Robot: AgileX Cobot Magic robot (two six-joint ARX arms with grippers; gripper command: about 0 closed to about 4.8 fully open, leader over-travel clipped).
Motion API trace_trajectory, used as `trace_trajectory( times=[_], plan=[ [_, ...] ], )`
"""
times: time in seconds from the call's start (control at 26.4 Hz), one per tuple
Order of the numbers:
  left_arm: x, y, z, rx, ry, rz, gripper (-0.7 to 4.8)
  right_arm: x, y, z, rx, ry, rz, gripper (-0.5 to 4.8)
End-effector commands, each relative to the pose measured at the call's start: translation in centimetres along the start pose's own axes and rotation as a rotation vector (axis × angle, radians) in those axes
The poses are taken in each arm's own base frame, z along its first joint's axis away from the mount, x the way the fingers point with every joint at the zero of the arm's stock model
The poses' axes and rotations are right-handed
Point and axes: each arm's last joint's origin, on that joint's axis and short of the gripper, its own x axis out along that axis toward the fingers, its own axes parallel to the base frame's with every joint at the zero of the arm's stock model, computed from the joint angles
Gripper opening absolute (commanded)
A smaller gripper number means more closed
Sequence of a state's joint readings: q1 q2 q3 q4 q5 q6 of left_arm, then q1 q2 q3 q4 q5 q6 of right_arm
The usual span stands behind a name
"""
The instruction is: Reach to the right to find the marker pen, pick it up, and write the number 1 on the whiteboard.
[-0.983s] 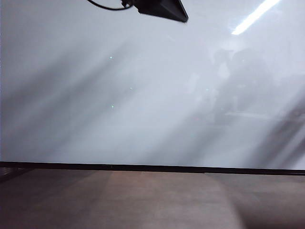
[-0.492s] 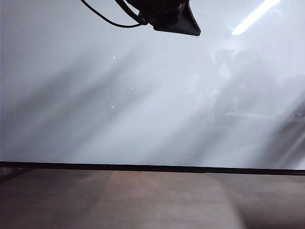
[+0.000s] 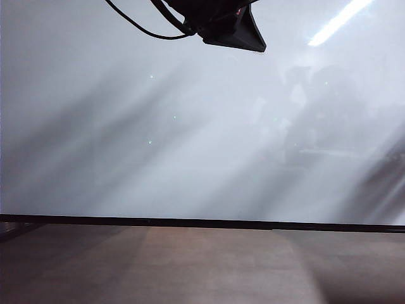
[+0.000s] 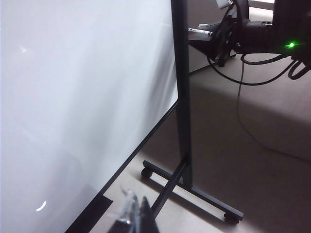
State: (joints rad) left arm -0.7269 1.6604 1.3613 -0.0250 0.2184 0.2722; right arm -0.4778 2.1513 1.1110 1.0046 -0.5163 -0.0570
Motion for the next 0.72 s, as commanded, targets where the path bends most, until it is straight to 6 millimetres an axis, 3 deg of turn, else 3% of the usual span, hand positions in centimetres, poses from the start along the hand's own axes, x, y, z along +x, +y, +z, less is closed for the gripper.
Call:
trace_trajectory(
  times=[0.04, 0.23, 0.3, 0.42, 0.49, 0.57, 0.72],
  plan=[
    [-0.04, -0.04, 0.20, -0.001, -0.007, -0.007, -0.05, 0.11, -0.25, 0.62, -0.011, -0.025, -0.053, 2.51],
    [-0.04, -0.11, -0.05, -0.007, 0.019, -0.014, -0.05, 0.24, -0.21, 0.78, -0.013, -0.030, -0.050, 2.46],
    [-0.04, -0.12, -0.11, -0.008, 0.024, -0.015, -0.05, 0.25, -0.18, 0.78, -0.013, -0.030, -0.049, 1.47],
    [-0.05, -0.18, -0.30, -0.013, 0.044, -0.021, -0.05, 0.25, -0.18, 0.78, -0.013, -0.030, -0.049, 1.34],
    [-0.05, -0.20, -0.38, -0.015, 0.052, -0.023, -0.05, 0.25, -0.18, 0.78, -0.013, -0.030, -0.049, 0.48],
    [-0.06, -0.23, -0.46, -0.017, 0.061, -0.026, -0.05, 0.24, -0.20, 0.79, -0.014, -0.031, -0.049, -0.05],
    [-0.13, -0.23, -0.44, -0.017, 0.064, -0.026, -0.05, 0.04, -0.37, 1.39, 0.026, -0.050, -0.055, -0.06]
  ],
)
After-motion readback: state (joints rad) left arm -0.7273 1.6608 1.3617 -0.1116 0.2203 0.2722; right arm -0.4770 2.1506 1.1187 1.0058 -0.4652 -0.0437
